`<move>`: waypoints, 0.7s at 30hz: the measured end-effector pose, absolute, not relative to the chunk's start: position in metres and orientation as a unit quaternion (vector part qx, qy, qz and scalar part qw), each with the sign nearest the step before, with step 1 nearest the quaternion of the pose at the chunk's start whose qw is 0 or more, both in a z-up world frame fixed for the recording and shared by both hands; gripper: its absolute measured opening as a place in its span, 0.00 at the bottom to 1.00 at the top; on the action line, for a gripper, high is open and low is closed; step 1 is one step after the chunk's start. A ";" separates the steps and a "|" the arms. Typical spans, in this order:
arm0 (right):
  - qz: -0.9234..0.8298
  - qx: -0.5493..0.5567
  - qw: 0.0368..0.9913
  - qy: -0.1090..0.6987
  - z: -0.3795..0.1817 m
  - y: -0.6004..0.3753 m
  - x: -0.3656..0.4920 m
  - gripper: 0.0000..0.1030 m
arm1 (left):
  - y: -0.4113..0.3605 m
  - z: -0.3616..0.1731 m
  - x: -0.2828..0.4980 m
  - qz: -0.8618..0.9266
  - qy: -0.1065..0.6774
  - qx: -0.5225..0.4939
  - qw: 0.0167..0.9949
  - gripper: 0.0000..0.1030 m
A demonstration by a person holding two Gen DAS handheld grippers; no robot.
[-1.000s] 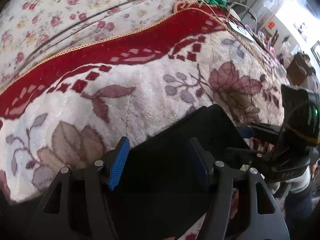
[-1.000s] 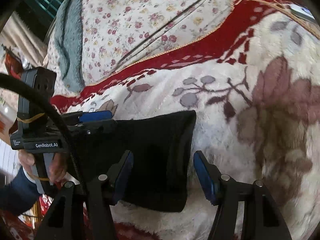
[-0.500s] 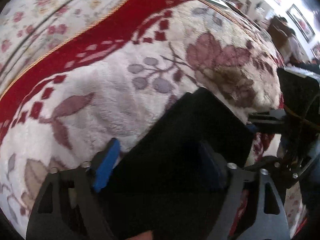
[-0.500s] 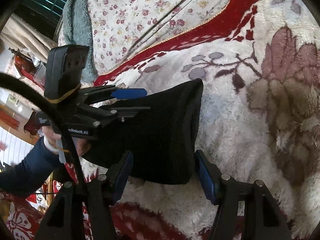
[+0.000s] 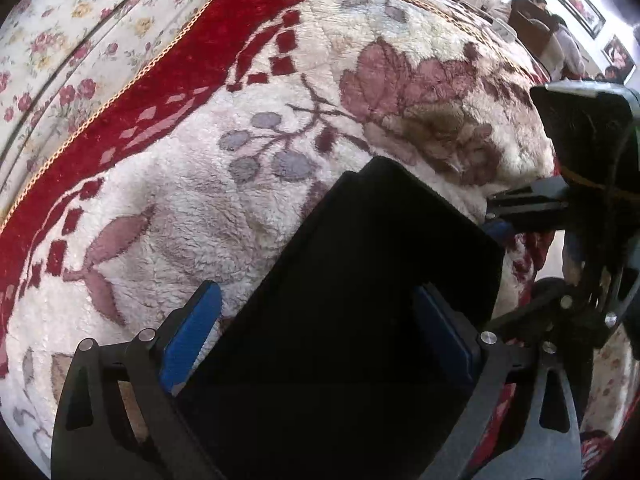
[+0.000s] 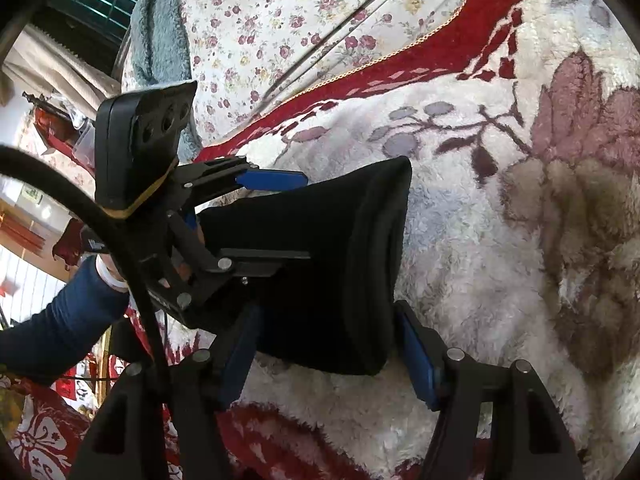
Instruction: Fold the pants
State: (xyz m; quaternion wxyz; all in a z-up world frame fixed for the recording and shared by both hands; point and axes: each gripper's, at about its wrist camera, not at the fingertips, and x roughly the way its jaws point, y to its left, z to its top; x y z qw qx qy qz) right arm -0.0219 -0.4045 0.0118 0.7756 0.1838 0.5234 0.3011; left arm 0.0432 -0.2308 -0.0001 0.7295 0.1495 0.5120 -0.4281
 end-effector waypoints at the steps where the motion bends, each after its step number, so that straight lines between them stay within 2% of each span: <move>1: 0.302 0.189 0.774 0.523 0.011 -0.406 -0.022 0.63 | -0.231 0.000 0.044 -0.429 0.512 0.150 0.729 0.94; 6: 0.302 0.188 0.774 0.523 0.010 -0.407 -0.021 0.63 | -0.228 0.000 0.043 -0.432 0.508 0.148 0.730 0.89; 8: 0.294 0.180 0.778 0.524 0.011 -0.407 -0.021 0.58 | -0.227 0.000 0.043 -0.434 0.505 0.148 0.731 0.86; 10: 0.282 0.169 0.784 0.526 0.011 -0.407 -0.022 0.49 | -0.226 0.001 0.041 -0.438 0.501 0.148 0.731 0.81; 13: 0.267 0.149 0.793 0.527 0.013 -0.405 -0.023 0.38 | -0.226 0.005 0.037 -0.448 0.489 0.149 0.733 0.56; 15: 0.265 0.141 0.797 0.524 0.014 -0.403 -0.023 0.31 | -0.226 0.008 0.032 -0.451 0.478 0.155 0.738 0.35; 17: 0.268 0.133 0.800 0.520 0.016 -0.401 -0.025 0.26 | -0.225 0.009 0.033 -0.448 0.477 0.150 0.741 0.27; 19: 0.279 0.137 0.799 0.514 0.018 -0.399 -0.026 0.16 | -0.222 0.010 0.034 -0.445 0.478 0.140 0.744 0.22; 21: 0.281 0.147 0.801 0.508 0.021 -0.400 -0.028 0.14 | -0.217 0.012 0.034 -0.442 0.479 0.123 0.748 0.18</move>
